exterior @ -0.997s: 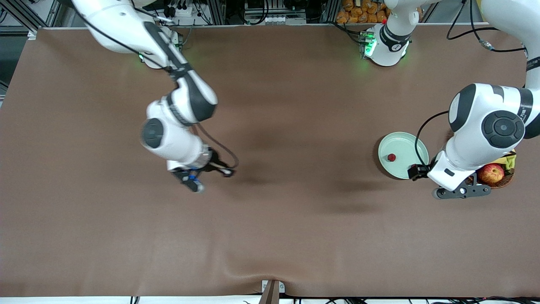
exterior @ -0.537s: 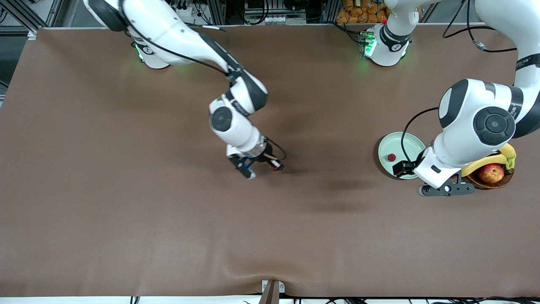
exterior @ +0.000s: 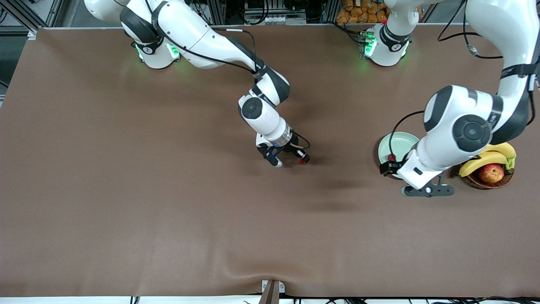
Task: Collect all strawberries into plate
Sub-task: 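Carry the third strawberry to mid-table with the right gripper and release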
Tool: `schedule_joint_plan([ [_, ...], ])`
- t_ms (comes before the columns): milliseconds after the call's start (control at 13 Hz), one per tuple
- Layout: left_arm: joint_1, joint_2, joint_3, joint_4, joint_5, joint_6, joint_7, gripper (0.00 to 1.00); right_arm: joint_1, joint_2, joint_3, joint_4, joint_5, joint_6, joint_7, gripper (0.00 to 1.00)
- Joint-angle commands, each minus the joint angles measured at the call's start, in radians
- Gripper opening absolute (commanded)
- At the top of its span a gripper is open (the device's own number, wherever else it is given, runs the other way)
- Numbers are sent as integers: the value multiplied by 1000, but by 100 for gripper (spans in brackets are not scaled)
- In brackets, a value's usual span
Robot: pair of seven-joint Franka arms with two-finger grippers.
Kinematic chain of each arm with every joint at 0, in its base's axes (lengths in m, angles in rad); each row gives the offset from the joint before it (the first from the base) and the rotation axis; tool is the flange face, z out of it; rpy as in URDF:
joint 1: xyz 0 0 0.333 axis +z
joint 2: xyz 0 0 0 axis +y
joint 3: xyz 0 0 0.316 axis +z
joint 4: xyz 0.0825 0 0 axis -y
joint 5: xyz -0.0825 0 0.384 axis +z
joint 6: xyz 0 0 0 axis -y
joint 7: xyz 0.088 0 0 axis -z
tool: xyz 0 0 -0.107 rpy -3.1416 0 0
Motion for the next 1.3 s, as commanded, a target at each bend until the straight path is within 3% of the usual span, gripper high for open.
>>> schedule_joint_plan([
  [0,-5,14,-2,14,-17,-19,-26,100,-24,-6,-9,31,-6,-41,12,100],
  [230,-32,40,0,9,-17,-19,-54,100,-120,-69,6,34,-49,-196,2,100],
  [460,-86,66,0,0,-17,-14,-144,100,-300,-135,115,31,-173,-346,0,100],
  [537,-121,82,0,2,-14,-6,-208,100,-338,-158,126,31,-205,-385,-3,100],
  [691,-193,122,1,11,-2,21,-357,100,-415,-210,129,30,-219,-504,-67,100],
  [997,-295,180,7,13,-2,75,-409,100,-564,-307,127,30,-219,-731,-294,100],
  [1228,-357,246,4,16,177,107,-393,100,-679,-394,121,30,-222,-928,-522,100],
])
